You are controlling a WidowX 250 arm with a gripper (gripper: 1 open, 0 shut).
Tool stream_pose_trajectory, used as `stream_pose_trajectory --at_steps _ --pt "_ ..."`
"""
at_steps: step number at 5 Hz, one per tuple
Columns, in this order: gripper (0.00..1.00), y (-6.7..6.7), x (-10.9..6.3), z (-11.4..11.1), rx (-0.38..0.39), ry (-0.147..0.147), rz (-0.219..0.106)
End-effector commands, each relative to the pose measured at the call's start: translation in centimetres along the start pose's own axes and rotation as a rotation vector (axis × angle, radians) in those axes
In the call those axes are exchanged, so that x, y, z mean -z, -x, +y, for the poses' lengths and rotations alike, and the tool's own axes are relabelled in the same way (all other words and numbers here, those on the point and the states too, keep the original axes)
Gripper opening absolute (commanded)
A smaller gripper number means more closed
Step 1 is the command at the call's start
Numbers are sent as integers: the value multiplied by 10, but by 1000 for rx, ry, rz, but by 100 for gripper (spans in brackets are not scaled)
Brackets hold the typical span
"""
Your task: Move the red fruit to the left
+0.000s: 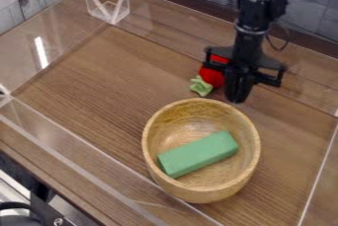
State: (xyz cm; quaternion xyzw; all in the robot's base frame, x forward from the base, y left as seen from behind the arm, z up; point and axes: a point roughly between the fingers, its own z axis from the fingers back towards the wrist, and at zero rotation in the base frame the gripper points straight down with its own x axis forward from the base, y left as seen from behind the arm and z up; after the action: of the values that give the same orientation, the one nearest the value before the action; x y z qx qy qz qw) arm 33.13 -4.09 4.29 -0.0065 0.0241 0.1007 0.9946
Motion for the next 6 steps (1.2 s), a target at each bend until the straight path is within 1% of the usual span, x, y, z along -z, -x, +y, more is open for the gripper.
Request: stream_pose_trajectory --at_steps 1,2,3,4,5,6 --pt "0 -13 -43 -1 35 34 -99" --pt "0 -11 -66 7 29 45 -128" --pt "0 -8 -95 22 13 58 -163" --pt "0 -2 -117 38 34 82 -187" --pt "0 2 -113 41 61 84 -185" --pt "100 0 -90 40 115 76 -166"
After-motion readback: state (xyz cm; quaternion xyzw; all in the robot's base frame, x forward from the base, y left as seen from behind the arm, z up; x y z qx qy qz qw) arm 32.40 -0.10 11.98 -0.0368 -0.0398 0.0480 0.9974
